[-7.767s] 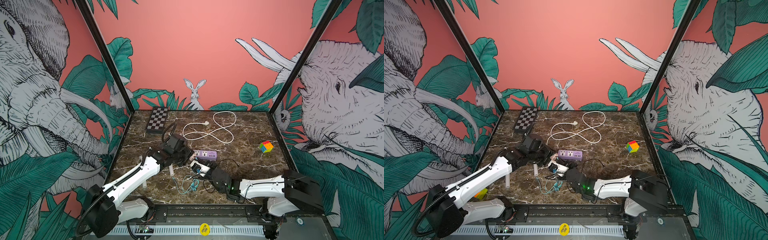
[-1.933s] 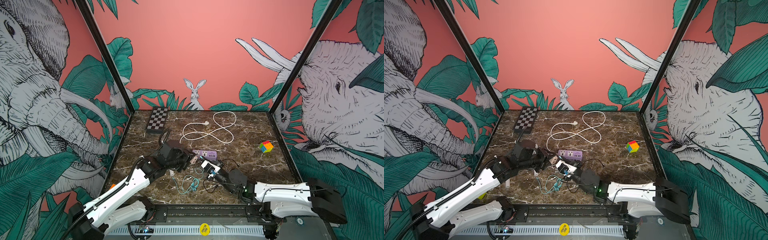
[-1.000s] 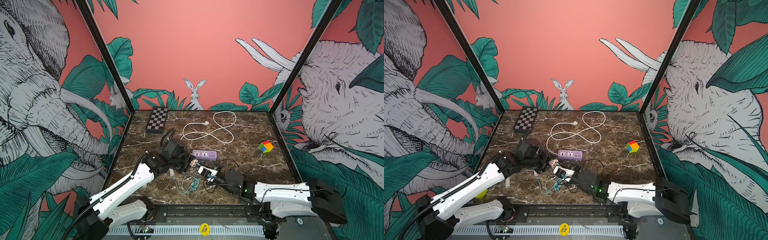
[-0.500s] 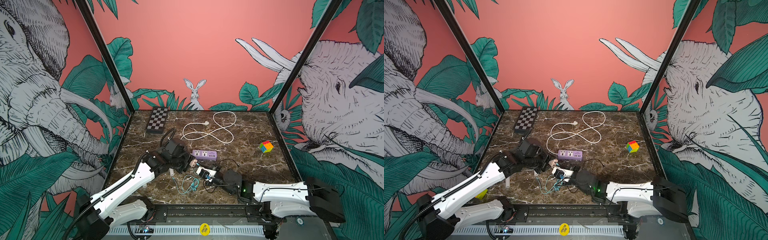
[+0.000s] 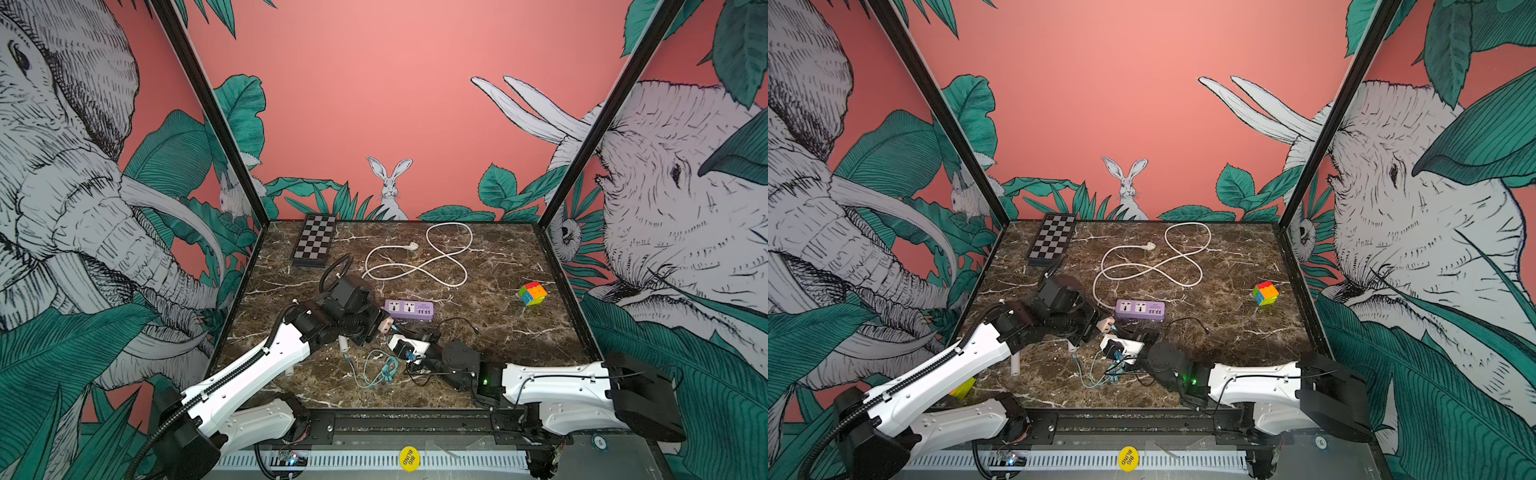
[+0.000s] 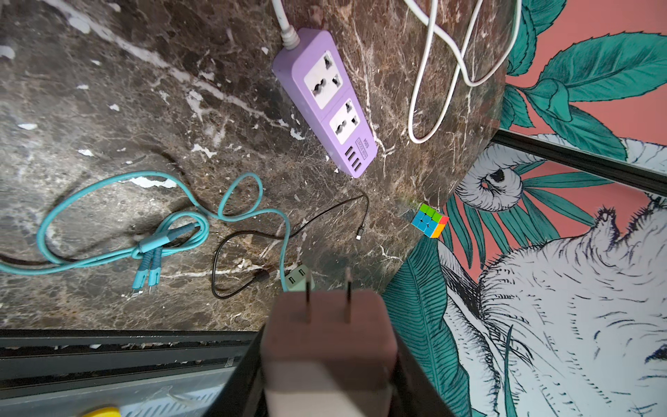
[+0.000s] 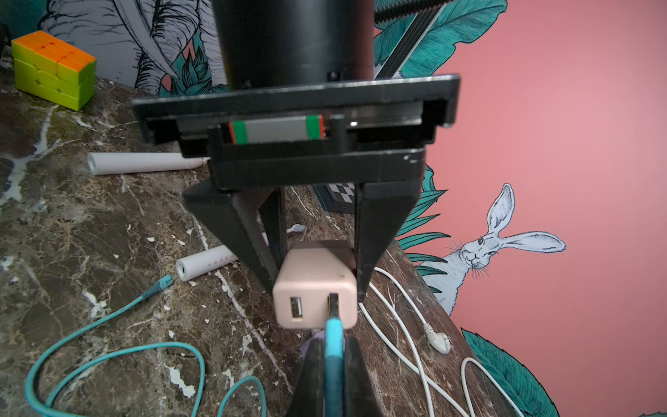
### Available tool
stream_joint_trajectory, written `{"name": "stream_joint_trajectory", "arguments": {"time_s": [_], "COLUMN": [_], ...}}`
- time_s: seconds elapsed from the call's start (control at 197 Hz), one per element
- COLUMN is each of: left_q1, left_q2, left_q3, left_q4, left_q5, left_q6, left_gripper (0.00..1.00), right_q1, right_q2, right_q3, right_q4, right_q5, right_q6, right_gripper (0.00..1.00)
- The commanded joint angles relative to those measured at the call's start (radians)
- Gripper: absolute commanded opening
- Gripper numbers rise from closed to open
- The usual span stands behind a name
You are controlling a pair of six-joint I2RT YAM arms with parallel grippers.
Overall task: Charge the electric toothbrush
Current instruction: Insert the charging cable into the plug.
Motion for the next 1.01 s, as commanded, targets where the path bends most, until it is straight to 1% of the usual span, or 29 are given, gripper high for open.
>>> {"name": "stream_joint_trajectory", "arguments": {"time_s": [0.0,0.376,0.568,1.01], "left_q1": [-0.008,-0.009,-0.014,-0.032], "left_q2": [-0.012,-0.017,-0.006,0.006], "left_q3": [0.036,0.042,0.051,0.06], "left_q4": [-0.024,-0.042,-0.04,-0.014], "left_q5": [0.033,0.019,0.019,0.021], "left_q6": [0.012,0.024,0.029,0.027], "left_gripper": [0.0,0.0,0.0,0.0], "right_q1": [0.007,0.029,0.046,0.049], "right_q2": [0.014,0.026,0.056,0.115], "right_q3": [0.034,0.08,0.103,0.152], "right_q4": [0.006,-0.036,-0.036,-0.026], "right_q5": [0.066,0.143,0.159,0.189], "right_q6": [-0.013,-0.013,-0.013,-0.023], "right_gripper": [0.0,0.0,0.0,0.0]}}
